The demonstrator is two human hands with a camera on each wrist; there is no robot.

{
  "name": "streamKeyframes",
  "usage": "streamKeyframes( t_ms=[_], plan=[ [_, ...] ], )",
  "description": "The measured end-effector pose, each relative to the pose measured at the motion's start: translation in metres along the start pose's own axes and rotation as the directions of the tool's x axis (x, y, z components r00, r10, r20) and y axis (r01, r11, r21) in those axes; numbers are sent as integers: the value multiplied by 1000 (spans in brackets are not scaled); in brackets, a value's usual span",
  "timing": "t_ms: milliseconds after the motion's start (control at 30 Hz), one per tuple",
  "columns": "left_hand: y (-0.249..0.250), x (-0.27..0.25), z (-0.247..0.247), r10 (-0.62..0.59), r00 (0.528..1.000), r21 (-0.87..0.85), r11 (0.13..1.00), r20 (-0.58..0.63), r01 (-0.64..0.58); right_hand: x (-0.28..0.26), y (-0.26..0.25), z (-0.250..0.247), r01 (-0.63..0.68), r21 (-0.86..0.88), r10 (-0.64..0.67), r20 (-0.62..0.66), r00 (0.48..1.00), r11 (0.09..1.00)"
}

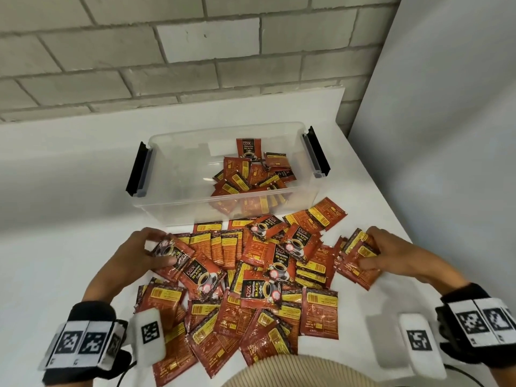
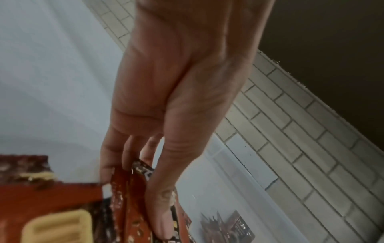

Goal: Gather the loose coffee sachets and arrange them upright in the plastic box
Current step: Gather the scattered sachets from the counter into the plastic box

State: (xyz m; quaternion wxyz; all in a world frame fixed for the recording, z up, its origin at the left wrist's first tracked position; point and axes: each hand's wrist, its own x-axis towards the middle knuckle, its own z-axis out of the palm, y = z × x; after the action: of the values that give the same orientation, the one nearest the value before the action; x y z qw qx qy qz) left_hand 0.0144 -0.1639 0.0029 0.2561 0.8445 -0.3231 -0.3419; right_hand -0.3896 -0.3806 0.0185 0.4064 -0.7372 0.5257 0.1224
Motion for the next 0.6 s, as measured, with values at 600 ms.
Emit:
streamKeyframes(
  t_ms=[600],
  plan=[
    [20,-13,7,11,978,-183,983,207,28,57,-43,-24,25,284,-6,-69,998,958]
  ],
)
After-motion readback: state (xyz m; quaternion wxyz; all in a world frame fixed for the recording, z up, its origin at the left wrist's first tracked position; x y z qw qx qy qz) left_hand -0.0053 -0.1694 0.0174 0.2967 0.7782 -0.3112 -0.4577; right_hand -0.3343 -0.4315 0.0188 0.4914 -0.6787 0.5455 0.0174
